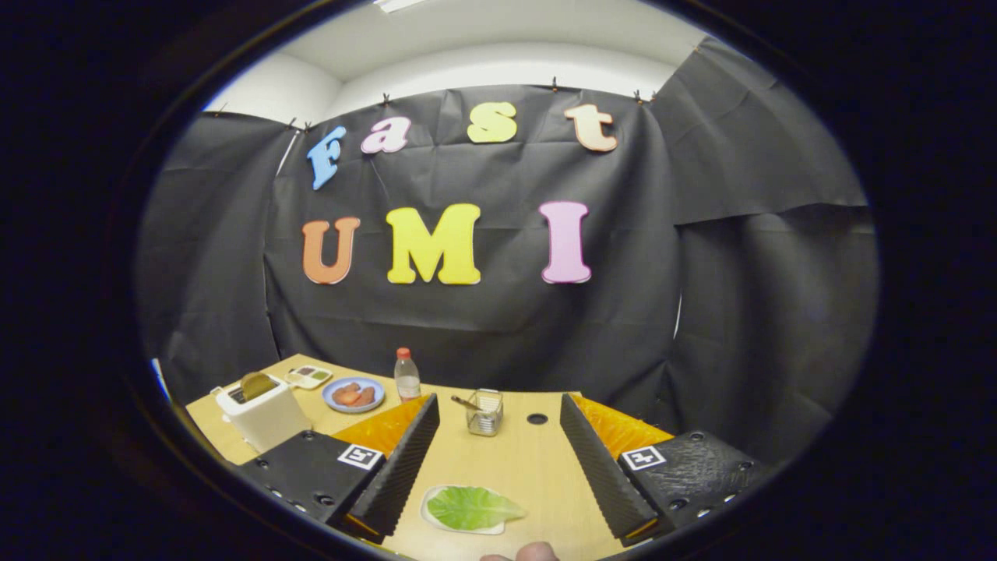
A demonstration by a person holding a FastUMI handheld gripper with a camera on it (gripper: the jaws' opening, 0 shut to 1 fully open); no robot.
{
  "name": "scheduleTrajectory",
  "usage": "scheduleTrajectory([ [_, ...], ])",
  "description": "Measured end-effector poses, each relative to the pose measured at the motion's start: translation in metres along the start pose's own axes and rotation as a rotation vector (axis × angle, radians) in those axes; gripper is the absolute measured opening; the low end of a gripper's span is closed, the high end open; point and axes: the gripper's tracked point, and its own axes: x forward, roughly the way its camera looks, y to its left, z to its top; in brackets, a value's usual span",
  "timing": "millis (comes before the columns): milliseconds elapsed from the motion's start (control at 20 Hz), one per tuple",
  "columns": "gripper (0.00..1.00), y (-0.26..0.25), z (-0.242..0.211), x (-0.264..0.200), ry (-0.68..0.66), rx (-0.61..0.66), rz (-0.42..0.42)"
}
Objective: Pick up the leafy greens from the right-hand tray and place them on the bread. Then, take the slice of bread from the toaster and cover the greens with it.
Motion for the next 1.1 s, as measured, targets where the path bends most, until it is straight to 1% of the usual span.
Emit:
scheduleTrajectory([
  [150,0.95,0.001,-0.051,0.008,0.101,-0.016,0.023],
  [350,0.95,-0.001,-0.135,0.023,0.267,0.032,0.062],
  [500,0.95,-0.013,-0.187,0.044,0.357,0.049,0.065],
  [650,0.95,-0.023,-0.232,0.064,0.455,0.104,0.063],
  [750,0.96,-0.025,-0.256,0.075,0.506,0.151,0.071],
  [900,0.94,-0.026,-0.280,0.089,0.561,0.197,0.082],
  [1050,0.90,-0.020,-0.290,0.101,0.586,0.207,0.099],
  [1100,0.85,-0.019,-0.292,0.103,0.596,0.199,0.103],
])
